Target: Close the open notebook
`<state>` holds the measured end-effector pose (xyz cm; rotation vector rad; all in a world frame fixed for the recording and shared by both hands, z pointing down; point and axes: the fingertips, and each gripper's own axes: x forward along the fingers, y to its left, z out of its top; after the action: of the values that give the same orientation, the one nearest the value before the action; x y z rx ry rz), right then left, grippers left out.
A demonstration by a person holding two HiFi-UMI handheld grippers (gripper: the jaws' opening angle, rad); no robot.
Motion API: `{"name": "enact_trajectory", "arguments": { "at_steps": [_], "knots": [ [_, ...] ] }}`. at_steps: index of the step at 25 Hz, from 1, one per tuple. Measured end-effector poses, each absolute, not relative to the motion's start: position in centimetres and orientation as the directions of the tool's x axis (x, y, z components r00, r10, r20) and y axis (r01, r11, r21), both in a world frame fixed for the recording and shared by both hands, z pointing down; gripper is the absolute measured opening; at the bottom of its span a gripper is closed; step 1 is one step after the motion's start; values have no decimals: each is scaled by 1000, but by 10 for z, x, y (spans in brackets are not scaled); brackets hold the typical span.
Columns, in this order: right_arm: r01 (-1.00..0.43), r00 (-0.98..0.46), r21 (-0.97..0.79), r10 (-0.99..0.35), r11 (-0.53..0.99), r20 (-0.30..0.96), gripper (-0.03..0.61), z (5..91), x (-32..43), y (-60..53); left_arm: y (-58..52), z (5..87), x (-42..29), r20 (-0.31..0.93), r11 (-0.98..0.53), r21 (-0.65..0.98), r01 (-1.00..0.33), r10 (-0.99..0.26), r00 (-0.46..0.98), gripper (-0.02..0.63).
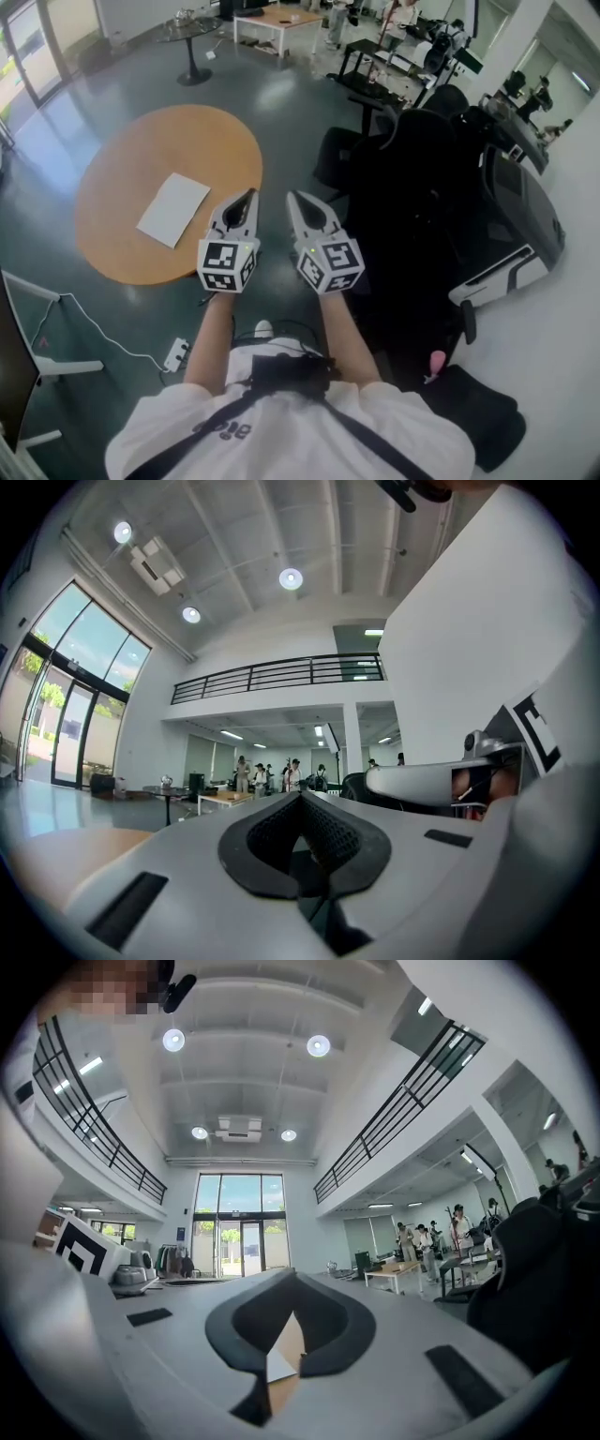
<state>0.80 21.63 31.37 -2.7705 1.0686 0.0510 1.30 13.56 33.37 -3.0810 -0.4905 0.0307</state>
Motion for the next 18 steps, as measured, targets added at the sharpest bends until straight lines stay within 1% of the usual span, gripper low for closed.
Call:
{"name": "enact_trajectory", "arguments": {
  "at_steps": [5,10,14,18],
  "knots": [
    [-684,729,-154,-677,-713,-102,15,314,68,180,103,340,67,1,-957,-12,289,289,957,9],
    [-753,654,-166,-751,-637,-84,15,321,117,131,65,352,104,17,-976,8,218,218,976,9],
    [-844,528,-155,-847,-514,-65,15,326,144,68,22,353,127,9,-994,36,105,105,994,8],
    [-925,362,-140,-931,-353,-43,15,333,169,-1,-30,351,151,1,-996,62,-69,-69,998,9]
  ]
}}
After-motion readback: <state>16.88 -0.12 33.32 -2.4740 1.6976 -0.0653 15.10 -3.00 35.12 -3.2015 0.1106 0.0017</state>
